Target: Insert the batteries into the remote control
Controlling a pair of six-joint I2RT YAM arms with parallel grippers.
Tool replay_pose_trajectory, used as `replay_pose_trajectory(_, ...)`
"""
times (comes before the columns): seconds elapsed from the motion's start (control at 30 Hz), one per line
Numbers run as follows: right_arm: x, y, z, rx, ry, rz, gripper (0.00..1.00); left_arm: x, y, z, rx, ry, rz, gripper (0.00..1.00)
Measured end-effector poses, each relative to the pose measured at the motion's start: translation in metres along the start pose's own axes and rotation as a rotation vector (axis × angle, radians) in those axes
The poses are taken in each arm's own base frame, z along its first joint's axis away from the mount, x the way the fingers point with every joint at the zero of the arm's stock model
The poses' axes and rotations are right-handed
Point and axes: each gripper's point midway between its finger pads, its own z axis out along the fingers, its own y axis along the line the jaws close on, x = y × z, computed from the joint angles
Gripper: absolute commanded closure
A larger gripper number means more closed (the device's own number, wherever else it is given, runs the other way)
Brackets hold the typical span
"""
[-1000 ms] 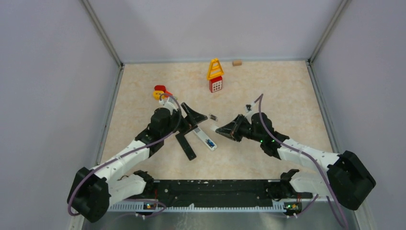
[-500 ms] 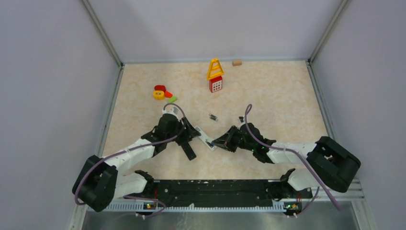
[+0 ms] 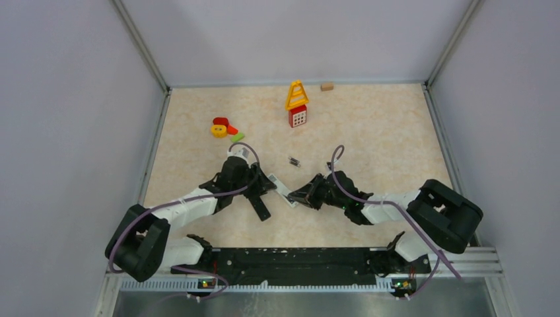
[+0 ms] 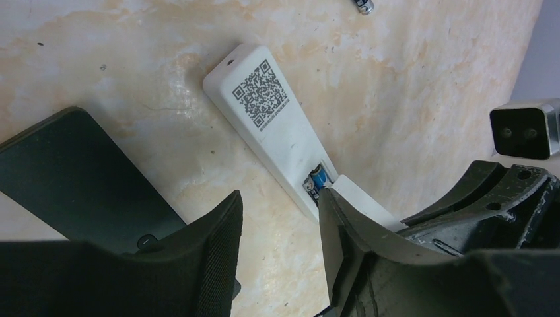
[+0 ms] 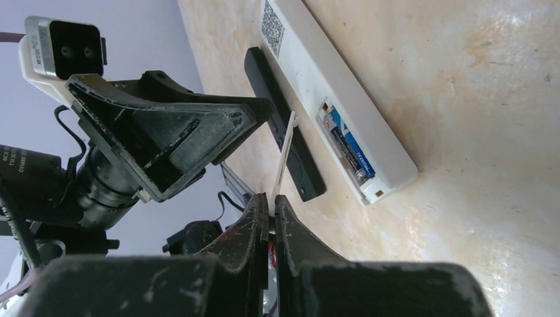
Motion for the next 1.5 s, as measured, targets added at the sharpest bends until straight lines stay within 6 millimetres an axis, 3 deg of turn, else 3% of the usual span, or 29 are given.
replay_pose_trajectory(0.87, 0.001, -0.016, 0.009, 0.044, -0.005, 0.032, 1.0, 0.006, 0.005, 0.006, 0.009, 0.018, 0.01, 0.53)
replay_pose_trajectory(1.5, -0.001, -0.016, 0.009, 0.033, -0.028, 0.068, 1.0, 0.014, 0.012, 0.012, 0.003, 0.044, 0.004, 0.54)
